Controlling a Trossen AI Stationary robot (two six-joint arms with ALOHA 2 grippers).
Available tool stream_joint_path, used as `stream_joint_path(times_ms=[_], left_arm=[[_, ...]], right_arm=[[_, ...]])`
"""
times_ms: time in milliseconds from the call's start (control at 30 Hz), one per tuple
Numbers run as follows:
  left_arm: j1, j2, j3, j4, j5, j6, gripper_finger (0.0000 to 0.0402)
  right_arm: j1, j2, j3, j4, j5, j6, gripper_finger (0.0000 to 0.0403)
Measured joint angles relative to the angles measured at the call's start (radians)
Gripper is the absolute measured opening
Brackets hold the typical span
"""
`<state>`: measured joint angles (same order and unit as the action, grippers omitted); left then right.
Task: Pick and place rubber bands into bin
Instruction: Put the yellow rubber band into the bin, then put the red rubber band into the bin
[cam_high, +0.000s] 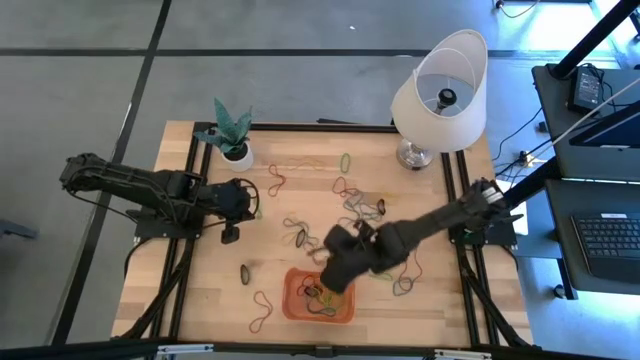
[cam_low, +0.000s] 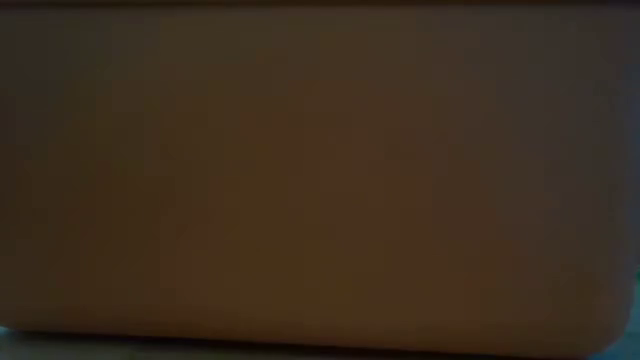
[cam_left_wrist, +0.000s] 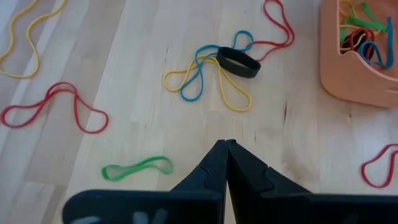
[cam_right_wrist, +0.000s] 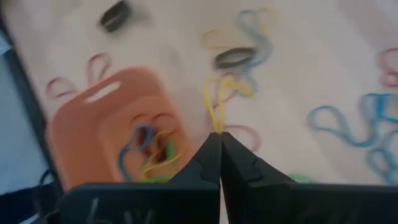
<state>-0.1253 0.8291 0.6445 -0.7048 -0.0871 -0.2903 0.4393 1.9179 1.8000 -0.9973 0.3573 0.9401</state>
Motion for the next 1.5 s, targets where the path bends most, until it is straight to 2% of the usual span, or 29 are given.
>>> stream_joint_path(times_ms=[200,400,667,833,1233,1367,1500], left_arm=[[0.0,0.008,0.0,0.002,0.0,-0.038,0.0006],[-0.015,0.007,0.0,0.006,0.001,-0.04,0.0006],[-0.062,0.007,0.0,0.006,0.0,-0.079,0.0006],[-0.082,0.007,0.0,0.006,0.0,-0.117,0.0006],[-0.096,0.007,0.0,0.009,-0.023,-0.12,0.0006],[-0.095,0.007,0.0,0.064,-0.025,-0.085,0.0006],[-0.069,0.012,0.001,0.151,-0.019,0.017,0.0006]], right_arm=[[0.08,0.052,0.0,0.104,-0.001,0.023,0.0],[0.115,0.146,0.0,0.131,-0.059,0.052,0.0],[0.122,0.236,0.0,0.041,-0.149,0.159,0.0002],[0.125,0.23,0.0,-0.006,-0.143,0.185,0.0024],[0.127,0.192,0.0,-0.052,-0.134,0.182,0.0109],[0.127,0.141,0.0,-0.089,-0.053,0.156,0.011],[0.104,0.095,-0.035,-0.059,-0.041,0.127,0.0084]])
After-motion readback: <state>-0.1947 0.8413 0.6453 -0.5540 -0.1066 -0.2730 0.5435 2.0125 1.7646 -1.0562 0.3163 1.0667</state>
